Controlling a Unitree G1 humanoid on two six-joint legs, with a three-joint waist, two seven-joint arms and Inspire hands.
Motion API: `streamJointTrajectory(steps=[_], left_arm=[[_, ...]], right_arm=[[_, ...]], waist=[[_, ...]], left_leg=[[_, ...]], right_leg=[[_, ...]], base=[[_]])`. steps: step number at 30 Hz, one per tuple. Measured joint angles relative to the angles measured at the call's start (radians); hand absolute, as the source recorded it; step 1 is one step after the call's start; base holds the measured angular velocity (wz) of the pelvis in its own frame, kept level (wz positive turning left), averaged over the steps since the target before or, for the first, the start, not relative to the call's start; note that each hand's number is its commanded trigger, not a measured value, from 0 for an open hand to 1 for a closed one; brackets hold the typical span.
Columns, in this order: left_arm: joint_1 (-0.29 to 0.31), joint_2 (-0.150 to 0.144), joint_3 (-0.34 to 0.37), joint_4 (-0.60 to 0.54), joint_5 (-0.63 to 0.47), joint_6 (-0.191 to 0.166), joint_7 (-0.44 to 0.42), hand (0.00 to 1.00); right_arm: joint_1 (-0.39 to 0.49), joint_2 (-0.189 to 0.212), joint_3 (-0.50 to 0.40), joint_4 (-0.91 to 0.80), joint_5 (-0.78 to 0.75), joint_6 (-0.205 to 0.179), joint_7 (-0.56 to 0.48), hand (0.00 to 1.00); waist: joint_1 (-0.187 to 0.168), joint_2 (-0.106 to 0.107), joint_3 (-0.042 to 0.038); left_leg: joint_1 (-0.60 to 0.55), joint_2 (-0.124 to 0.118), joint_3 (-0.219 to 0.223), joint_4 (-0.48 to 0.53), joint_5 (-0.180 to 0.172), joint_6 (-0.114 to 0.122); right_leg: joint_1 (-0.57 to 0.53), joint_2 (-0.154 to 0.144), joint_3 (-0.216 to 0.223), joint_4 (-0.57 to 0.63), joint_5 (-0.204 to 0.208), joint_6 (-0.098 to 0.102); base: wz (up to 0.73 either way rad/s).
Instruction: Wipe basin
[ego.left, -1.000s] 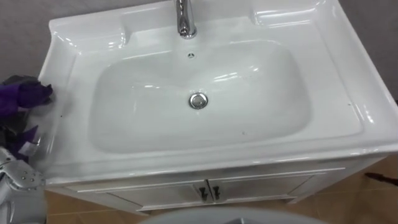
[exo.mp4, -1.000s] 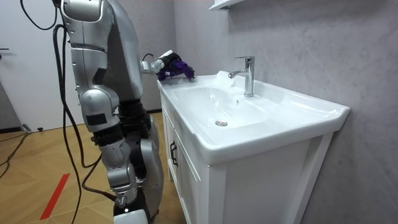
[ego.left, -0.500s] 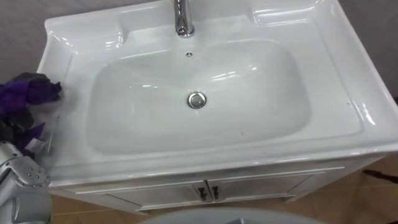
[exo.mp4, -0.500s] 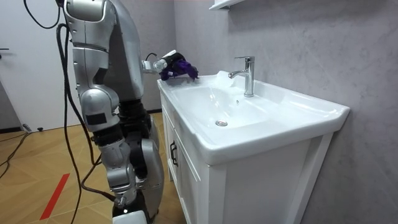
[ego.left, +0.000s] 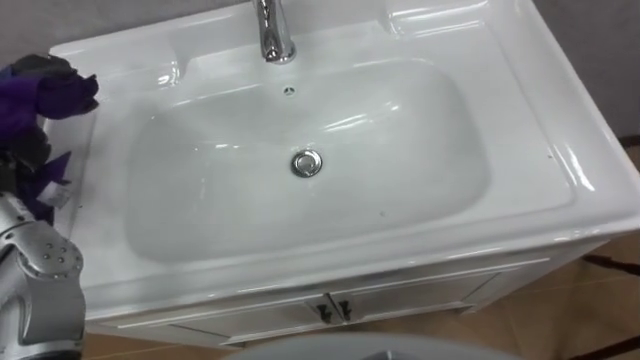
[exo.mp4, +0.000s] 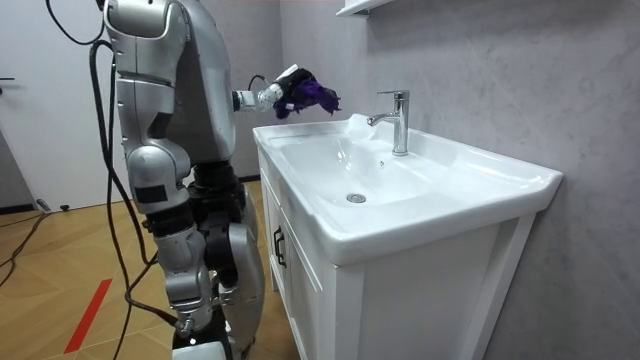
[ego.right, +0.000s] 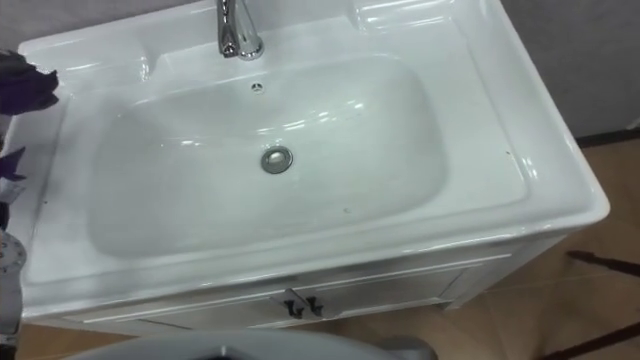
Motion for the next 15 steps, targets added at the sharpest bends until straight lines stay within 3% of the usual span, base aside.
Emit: streamJointTrajectory(steps=[5,12,15], left_arm=[[0.001,0.000,-0.006,0.003,-0.001,0.002,0.000,1.00],[0.020,-0.011,-0.009,0.176,0.010,0.026,-0.029,1.00],[0.021,-0.013,-0.009,0.182,0.010,0.030,-0.039,1.00]], right_arm=[[0.001,0.000,-0.001,-0.003,0.001,0.001,-0.003,0.00],[0.012,-0.001,-0.003,-0.020,0.000,0.009,-0.011,0.00],[0.020,-0.001,-0.003,-0.039,0.000,0.009,-0.013,0.00]], waist=[[0.001,-0.011,-0.0042],[0.000,-0.016,-0.0039],[0.006,-0.019,-0.0021]], left_leg=[[0.001,0.000,0.010,0.000,0.000,0.000],[0.019,0.000,0.014,-0.005,0.000,0.000],[0.017,0.001,0.013,-0.005,0.000,0.000]], right_leg=[[0.001,0.005,0.002,0.002,0.000,0.000],[0.011,0.004,0.014,0.001,0.000,0.000],[0.008,0.004,0.013,0.002,0.000,0.000]], base=[[0.00],[-0.04],[0.02]])
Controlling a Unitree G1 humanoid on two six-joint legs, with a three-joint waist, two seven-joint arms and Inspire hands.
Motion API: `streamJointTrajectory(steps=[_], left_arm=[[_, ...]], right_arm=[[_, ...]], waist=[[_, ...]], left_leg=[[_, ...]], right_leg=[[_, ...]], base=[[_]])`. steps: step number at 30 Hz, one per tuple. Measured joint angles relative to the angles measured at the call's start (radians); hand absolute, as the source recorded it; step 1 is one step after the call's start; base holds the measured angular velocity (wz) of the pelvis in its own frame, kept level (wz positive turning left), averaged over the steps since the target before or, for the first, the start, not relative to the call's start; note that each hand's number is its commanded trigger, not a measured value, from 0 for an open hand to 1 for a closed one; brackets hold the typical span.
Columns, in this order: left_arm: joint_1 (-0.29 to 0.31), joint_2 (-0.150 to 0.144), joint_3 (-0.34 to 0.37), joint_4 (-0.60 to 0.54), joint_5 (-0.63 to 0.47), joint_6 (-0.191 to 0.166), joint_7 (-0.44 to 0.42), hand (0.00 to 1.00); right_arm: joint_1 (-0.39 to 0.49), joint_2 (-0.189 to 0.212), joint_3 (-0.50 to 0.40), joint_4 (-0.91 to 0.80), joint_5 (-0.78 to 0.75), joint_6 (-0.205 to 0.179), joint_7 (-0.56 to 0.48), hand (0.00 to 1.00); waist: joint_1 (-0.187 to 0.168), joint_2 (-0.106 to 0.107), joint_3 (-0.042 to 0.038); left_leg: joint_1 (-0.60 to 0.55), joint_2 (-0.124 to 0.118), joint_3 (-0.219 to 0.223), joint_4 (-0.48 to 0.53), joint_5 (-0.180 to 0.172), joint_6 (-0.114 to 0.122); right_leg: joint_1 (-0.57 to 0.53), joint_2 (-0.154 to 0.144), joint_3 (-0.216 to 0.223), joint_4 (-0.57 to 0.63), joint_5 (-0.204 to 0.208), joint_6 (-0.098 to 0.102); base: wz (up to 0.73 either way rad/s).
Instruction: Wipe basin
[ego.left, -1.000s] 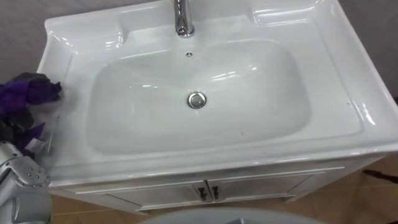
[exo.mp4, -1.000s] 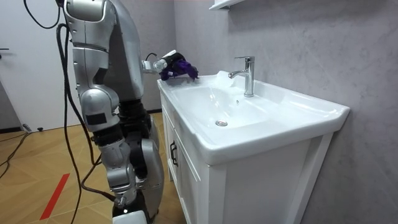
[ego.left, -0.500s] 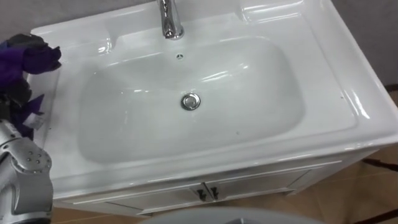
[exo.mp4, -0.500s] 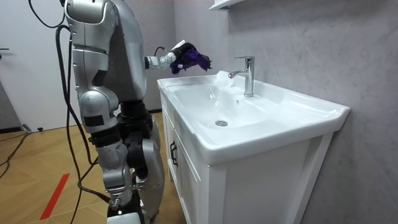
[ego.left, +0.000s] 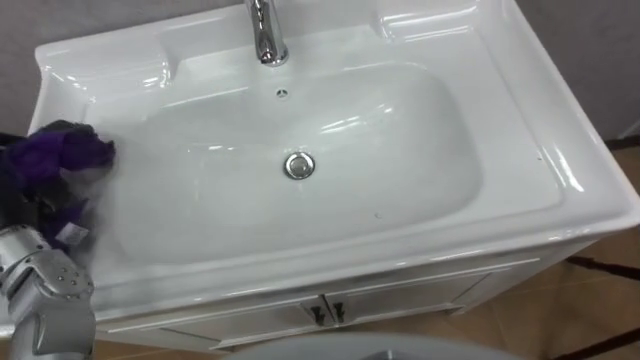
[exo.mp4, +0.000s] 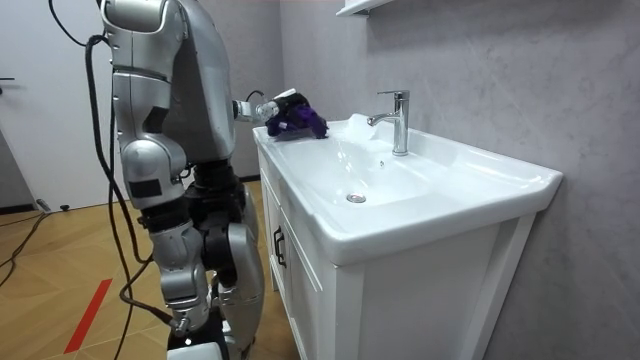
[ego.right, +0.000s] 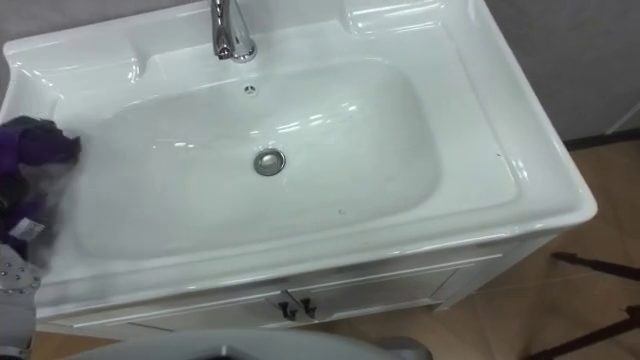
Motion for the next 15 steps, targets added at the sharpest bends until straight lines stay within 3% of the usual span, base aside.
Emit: streamJointTrajectory(steps=[10,12,13,15], left_arm=[[0.000,0.000,-0.031,0.040,0.000,0.000,-0.001,1.00],[0.000,-0.003,-0.036,0.048,0.000,0.000,-0.001,0.25],[0.000,-0.003,-0.036,0.048,0.000,0.000,-0.001,0.00],[0.000,-0.006,-0.036,0.048,0.000,0.000,-0.001,0.00]], right_arm=[[0.002,0.000,0.001,-0.012,0.001,0.000,0.004,0.00],[0.001,0.000,0.001,-0.012,0.002,0.000,0.006,0.00],[0.001,0.000,0.001,-0.012,0.002,0.000,0.006,0.00],[0.002,0.000,0.001,-0.011,0.002,0.000,0.012,0.00]], waist=[[-0.005,0.003,-0.0025],[-0.005,0.005,-0.0023],[-0.005,0.005,-0.0024],[-0.005,0.005,-0.0022]], left_leg=[[0.020,0.001,0.000,-0.002,0.000,0.000],[0.020,0.000,0.000,-0.002,0.000,0.000],[0.020,0.000,-0.001,-0.002,0.000,0.000],[0.020,0.000,-0.001,-0.002,0.000,0.000]], right_leg=[[0.023,-0.002,0.003,-0.001,0.000,0.000],[0.023,-0.002,0.003,-0.001,0.000,0.000],[0.023,-0.001,0.003,-0.001,0.000,0.000],[0.023,-0.001,0.003,0.000,0.000,0.000]], base=[[0.00],[0.00],[0.00],[0.00]])
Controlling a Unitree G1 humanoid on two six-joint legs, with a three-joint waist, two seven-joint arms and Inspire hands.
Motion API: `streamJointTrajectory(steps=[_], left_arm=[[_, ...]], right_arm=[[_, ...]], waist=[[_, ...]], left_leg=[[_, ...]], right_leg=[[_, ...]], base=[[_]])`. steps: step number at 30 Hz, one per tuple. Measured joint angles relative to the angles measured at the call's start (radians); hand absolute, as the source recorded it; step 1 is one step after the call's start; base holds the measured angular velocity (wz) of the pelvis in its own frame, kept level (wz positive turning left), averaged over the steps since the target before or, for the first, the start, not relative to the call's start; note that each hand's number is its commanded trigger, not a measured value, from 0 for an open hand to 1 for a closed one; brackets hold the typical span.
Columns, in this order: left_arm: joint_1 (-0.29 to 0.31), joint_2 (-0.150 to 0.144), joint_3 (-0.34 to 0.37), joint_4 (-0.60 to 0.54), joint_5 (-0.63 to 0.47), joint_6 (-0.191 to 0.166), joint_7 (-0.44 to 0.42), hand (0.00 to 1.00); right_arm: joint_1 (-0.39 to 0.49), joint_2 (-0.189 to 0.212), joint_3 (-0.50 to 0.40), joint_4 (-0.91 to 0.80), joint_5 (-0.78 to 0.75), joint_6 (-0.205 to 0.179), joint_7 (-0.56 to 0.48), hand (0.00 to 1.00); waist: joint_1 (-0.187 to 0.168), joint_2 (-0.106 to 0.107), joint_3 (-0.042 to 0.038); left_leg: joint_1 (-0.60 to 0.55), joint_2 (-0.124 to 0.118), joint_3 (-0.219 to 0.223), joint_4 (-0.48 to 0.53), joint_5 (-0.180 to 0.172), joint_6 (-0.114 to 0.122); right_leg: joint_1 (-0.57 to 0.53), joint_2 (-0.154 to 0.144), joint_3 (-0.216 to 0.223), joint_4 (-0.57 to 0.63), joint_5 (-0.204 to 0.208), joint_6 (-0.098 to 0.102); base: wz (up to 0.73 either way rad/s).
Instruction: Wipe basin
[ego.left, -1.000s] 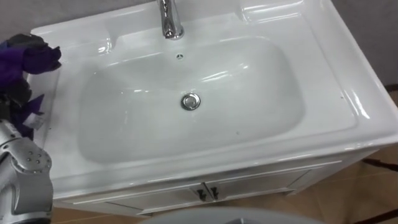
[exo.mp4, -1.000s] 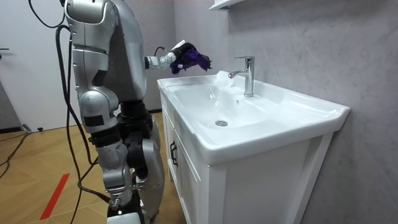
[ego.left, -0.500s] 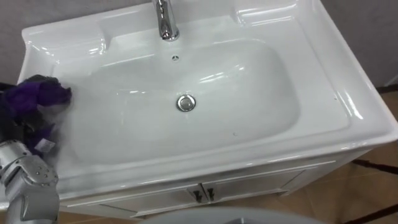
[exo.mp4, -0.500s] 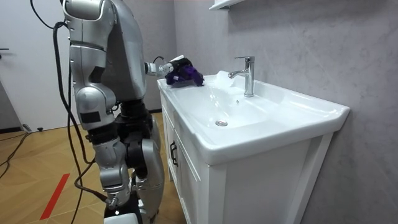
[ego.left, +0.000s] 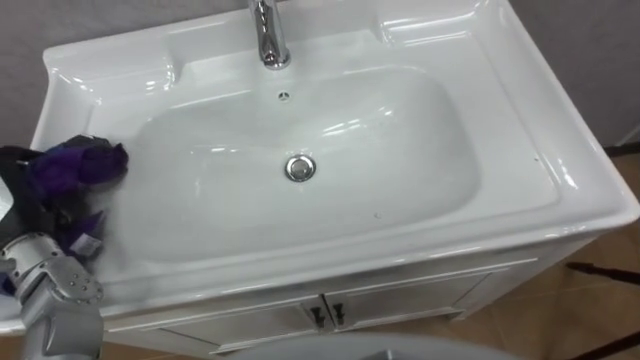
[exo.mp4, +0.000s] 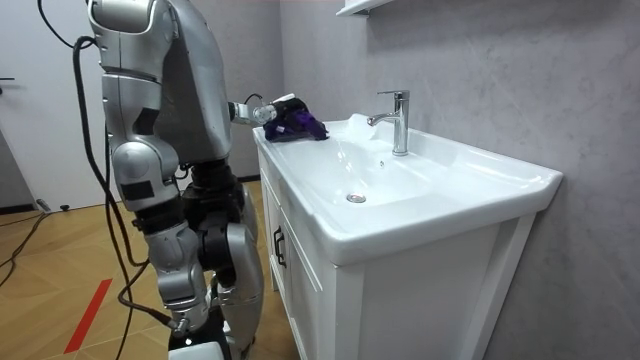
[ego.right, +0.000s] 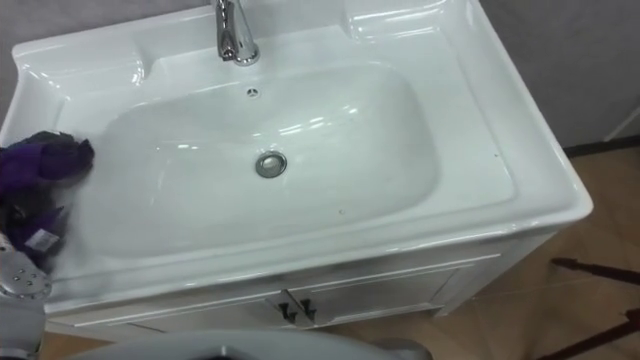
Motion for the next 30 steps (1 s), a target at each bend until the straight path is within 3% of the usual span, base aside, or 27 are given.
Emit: streamJointTrajectory(steps=[30], left_arm=[[-0.012,-0.003,0.000,-0.003,0.000,-0.018,0.011,0.00]], right_arm=[[-0.007,0.006,0.000,0.010,-0.002,-0.001,0.004,0.00]], waist=[[-0.010,-0.004,0.0005]], left_leg=[[-0.009,0.000,-0.001,0.002,0.000,0.000]], right_leg=[[-0.015,0.000,-0.001,0.003,0.000,0.000]], base=[[0.00]])
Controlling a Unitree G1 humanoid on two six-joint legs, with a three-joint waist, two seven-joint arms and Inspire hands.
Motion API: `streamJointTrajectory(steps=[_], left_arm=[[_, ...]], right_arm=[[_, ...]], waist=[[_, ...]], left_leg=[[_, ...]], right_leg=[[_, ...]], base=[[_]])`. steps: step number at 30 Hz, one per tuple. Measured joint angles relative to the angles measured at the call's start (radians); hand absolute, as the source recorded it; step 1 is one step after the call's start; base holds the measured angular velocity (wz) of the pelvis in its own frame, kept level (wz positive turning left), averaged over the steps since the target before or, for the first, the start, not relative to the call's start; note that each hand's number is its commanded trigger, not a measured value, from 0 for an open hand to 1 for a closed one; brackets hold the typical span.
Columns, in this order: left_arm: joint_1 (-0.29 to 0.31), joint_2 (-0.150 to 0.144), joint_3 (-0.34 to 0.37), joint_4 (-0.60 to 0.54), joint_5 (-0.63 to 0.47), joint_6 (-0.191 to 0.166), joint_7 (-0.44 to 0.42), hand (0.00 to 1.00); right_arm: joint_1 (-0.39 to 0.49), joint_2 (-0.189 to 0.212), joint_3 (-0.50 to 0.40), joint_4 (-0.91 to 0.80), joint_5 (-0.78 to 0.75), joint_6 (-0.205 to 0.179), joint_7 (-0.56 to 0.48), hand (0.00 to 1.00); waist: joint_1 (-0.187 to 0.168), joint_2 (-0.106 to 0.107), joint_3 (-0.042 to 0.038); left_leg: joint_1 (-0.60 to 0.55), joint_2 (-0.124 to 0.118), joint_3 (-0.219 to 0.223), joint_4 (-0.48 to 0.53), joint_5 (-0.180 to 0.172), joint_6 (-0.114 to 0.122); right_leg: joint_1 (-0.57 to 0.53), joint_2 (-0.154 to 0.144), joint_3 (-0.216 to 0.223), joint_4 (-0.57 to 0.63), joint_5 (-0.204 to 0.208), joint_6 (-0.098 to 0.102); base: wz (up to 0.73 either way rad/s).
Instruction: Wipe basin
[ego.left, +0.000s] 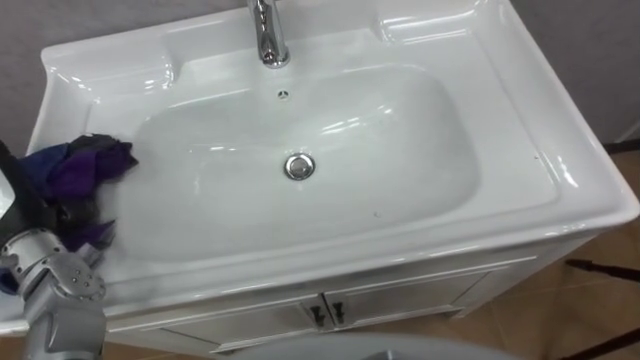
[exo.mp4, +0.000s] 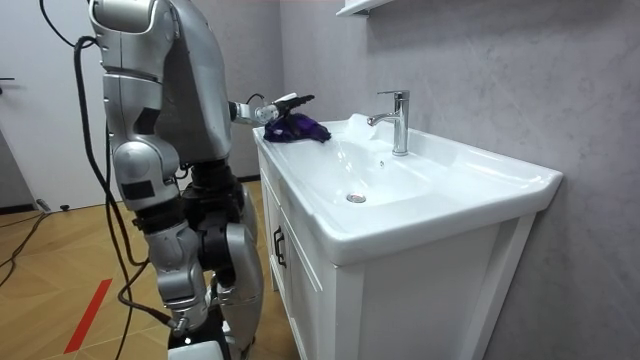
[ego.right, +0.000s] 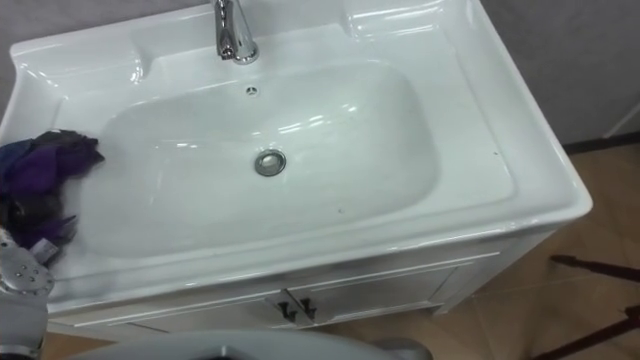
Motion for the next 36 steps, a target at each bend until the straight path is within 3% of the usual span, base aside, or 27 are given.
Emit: streamJointTrajectory(steps=[5,10,16,19,21,26,36], left_arm=[[-0.025,0.000,0.000,-0.003,0.000,-0.016,0.013,0.00],[-0.036,0.001,0.000,-0.109,0.000,-0.028,0.019,0.00],[-0.038,0.001,0.000,-0.144,-0.007,-0.035,0.033,0.00],[-0.041,0.001,0.000,-0.150,-0.062,-0.038,0.033,0.00],[-0.042,0.001,0.001,-0.161,-0.176,-0.061,0.033,0.00],[-0.042,-0.003,0.001,-0.161,-0.331,-0.074,0.031,0.00],[-0.045,-0.003,0.006,-0.161,-0.414,-0.094,0.032,0.00]], right_arm=[[-0.005,0.006,0.001,0.018,0.000,-0.007,-0.008,0.00],[-0.025,0.006,0.000,0.046,-0.001,-0.008,-0.013,0.00],[-0.034,0.006,0.000,0.044,0.000,-0.009,-0.015,0.00],[-0.043,0.005,0.000,0.047,0.008,-0.013,-0.015,0.00],[-0.044,0.003,-0.001,0.052,0.019,-0.024,-0.015,0.00],[-0.044,0.004,-0.001,0.051,0.018,-0.034,-0.015,0.00],[-0.045,0.006,0.006,0.062,0.040,-0.034,-0.014,0.00]], waist=[[-0.001,0.004,-0.0020],[-0.001,0.009,-0.0016],[-0.003,0.022,0.0032],[-0.004,0.024,0.0032],[-0.003,0.020,0.0031],[0.011,0.005,0.0027],[0.026,0.002,0.0008]], left_leg=[[-0.009,0.000,-0.002,0.004,0.000,0.000],[-0.010,0.000,-0.002,0.005,0.000,0.000],[-0.010,0.000,-0.001,0.004,0.000,0.000],[-0.010,0.000,-0.001,0.004,0.000,0.000],[-0.009,0.000,-0.001,0.003,0.000,0.000],[-0.005,0.000,0.000,0.002,0.000,0.000],[-0.003,0.000,-0.001,0.002,0.000,0.000]], right_leg=[[-0.002,0.000,-0.002,-0.001,0.000,0.000],[-0.002,0.000,-0.001,-0.002,0.000,0.000],[-0.002,0.000,0.000,-0.003,0.000,-0.001],[-0.003,0.001,0.002,-0.003,0.000,-0.001],[0.000,0.000,0.000,0.000,0.000,-0.001],[0.000,0.000,-0.001,-0.002,0.000,-0.001],[0.000,0.001,0.000,-0.001,0.000,-0.001]], base=[[0.01],[0.00],[-0.01],[0.00],[0.00],[0.00],[0.00]])
